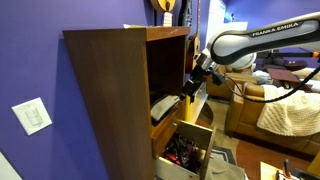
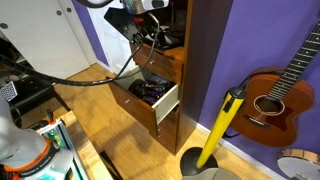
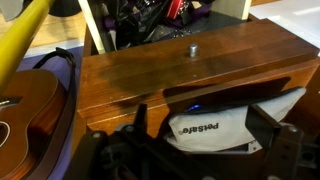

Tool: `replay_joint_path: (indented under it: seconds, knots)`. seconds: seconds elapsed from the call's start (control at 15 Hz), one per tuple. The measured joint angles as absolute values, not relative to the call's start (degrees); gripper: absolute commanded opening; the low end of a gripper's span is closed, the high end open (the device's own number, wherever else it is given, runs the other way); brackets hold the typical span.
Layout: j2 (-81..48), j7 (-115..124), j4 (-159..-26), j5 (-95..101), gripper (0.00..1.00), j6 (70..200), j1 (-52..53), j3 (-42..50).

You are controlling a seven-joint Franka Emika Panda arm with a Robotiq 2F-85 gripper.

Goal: Put the grey and black bag in the open drawer then close the drawer

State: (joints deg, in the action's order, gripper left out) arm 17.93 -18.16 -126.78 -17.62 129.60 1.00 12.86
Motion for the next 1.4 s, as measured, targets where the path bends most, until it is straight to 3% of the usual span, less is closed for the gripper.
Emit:
replay_joint_path:
  seconds: [1.13,1.2,1.27,1.4]
  knots:
    - [10.36,-26.30,-123.34,-36.28,1.00,132.01,-0.07,13.41]
    - [9.96,-26.79,-122.93,-37.17,0.78,132.01,-0.15,13.41]
    - [9.54,-27.22,-122.61,-38.08,0.74,132.01,-0.22,13.41]
    - [8.53,-27.51,-121.94,-39.54,0.58,131.99,-0.32,13.37]
